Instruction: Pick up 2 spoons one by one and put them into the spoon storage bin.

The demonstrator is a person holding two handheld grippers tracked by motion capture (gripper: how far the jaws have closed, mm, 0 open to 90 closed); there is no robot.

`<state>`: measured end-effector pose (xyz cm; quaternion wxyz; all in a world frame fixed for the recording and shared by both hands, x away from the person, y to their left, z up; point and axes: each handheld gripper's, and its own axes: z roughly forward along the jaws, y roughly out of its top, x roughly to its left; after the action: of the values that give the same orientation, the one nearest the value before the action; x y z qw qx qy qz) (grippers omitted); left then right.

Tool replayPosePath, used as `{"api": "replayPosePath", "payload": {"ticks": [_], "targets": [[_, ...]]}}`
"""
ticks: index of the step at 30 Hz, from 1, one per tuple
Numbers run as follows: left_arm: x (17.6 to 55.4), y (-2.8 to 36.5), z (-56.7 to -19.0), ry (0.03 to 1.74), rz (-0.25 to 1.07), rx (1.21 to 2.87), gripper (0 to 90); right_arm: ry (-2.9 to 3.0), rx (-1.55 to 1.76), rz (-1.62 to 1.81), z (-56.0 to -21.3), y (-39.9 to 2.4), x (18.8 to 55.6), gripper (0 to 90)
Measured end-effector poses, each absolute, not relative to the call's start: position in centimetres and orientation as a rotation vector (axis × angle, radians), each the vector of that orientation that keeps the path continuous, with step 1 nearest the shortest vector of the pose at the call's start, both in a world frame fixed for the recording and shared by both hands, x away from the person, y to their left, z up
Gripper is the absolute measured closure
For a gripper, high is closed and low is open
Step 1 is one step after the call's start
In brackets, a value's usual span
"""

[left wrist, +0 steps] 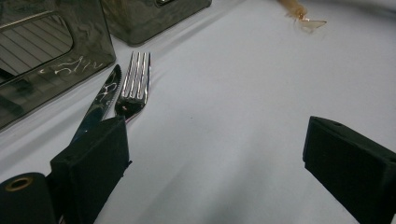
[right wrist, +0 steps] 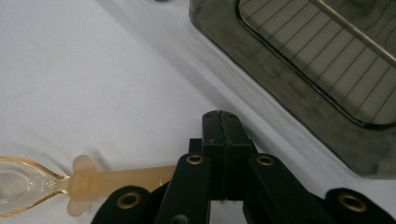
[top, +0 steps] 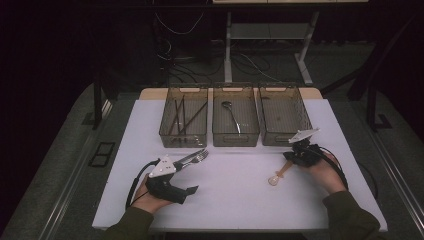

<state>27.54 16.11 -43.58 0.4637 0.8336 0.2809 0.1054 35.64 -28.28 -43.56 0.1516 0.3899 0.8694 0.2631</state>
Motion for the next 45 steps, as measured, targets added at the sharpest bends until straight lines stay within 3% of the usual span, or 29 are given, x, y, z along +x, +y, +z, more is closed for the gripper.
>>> {"api": "replayPosePath", "payload": {"ticks": [45], "targets": [[27.5, 16.1, -43.6, 0.69, 0.24, 2.052, 6.7, 2.522, 1.039, 0.823, -41.9, -31.3, 31.3, 88.0]]}}
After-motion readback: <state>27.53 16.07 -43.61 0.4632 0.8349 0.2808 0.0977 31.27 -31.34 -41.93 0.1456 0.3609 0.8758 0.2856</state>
